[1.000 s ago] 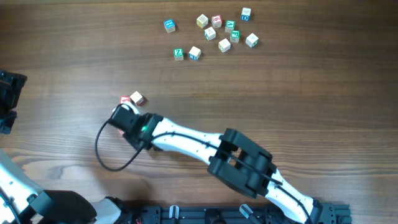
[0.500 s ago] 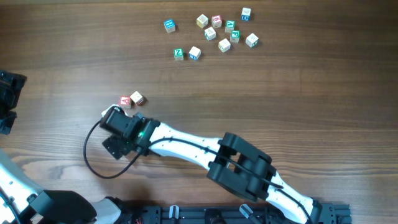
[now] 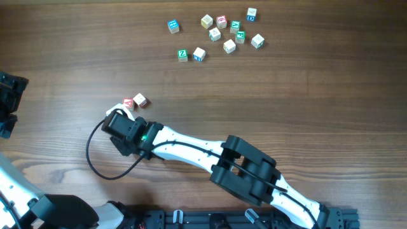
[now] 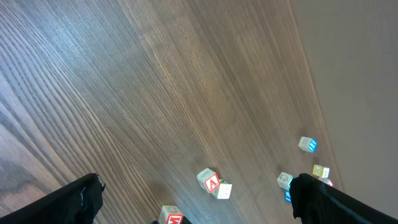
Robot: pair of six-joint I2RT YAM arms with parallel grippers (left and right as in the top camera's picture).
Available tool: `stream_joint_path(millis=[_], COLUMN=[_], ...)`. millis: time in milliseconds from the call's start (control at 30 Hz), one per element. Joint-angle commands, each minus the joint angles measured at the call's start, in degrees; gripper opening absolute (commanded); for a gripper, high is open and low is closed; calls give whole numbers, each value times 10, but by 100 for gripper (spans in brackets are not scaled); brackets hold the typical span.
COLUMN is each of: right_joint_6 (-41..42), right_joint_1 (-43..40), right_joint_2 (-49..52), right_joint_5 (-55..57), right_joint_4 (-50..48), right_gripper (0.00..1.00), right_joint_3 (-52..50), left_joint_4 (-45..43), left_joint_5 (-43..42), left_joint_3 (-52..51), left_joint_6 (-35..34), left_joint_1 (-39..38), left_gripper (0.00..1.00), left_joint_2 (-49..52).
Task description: Form a circle
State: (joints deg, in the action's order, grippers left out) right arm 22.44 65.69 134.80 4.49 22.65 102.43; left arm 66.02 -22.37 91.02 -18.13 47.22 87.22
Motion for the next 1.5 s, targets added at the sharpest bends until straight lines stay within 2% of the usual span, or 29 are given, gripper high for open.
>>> stream_joint_path(millis=[0, 67, 167, 233, 300, 367, 467, 567, 700, 933, 1467], right_joint_6=[-15, -15, -14, -14, -14, -16, -29, -32, -45, -42, -12], right_joint_1=[0, -1, -1, -1, -1, -2, -5, -7, -15, -61, -59], right_joint_2=[26, 30, 31, 31, 30, 24, -12, -42, -43, -42, -2], right_joint_5=[0, 0, 5, 20, 29, 40, 81, 132, 165, 28, 5], right_joint_4=[0, -2, -4, -4, 0, 18, 100, 156, 143, 71, 33], right_gripper=[63, 58, 35, 23, 17, 16, 10, 9, 9, 9, 11], right_joint_3=[-6, -6, -6, -6, -5, 0, 5, 5, 2, 2, -8], left_joint_4=[3, 5, 6, 7, 7, 7, 7, 4, 5, -11, -9], left_joint_5=[2, 2, 2, 2, 2, 2, 2, 2, 2, 4, 6], left_joint_3=[1, 1, 1, 1, 1, 1, 1, 1, 1, 1, 0], left_joint_6=[12, 12, 12, 12, 12, 12, 12, 12, 12, 12, 12], left_joint_1=[3, 3, 3, 3, 3, 3, 3, 2, 2, 2, 2], left_gripper=[100, 100, 100, 100, 100, 100, 100, 100, 100, 100, 100], left_joint_2=[0, 0, 0, 0, 0, 0, 0, 0, 0, 0, 0])
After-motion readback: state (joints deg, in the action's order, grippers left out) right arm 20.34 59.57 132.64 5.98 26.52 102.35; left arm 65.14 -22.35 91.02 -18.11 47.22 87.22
